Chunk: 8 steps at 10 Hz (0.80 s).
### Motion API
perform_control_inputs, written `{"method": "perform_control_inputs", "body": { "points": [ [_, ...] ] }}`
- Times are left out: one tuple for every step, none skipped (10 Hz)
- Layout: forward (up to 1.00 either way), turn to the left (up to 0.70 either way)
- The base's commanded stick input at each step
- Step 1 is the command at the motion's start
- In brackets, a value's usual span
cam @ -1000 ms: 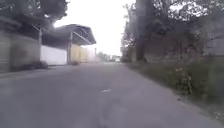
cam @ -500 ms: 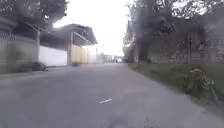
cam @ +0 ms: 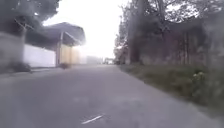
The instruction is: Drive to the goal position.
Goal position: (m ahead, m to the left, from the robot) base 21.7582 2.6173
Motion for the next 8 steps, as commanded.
{"method": "perform_control_inputs", "body": {
  "points": [
    [1.00, 0.00],
    [1.00, 0.00],
    [1.00, 0.00],
    [1.00, 0.00],
    [1.00, 0.00],
    [1.00, 0.00],
    [1.00, 0.00],
    [1.00, 0.00]
  ]
}}
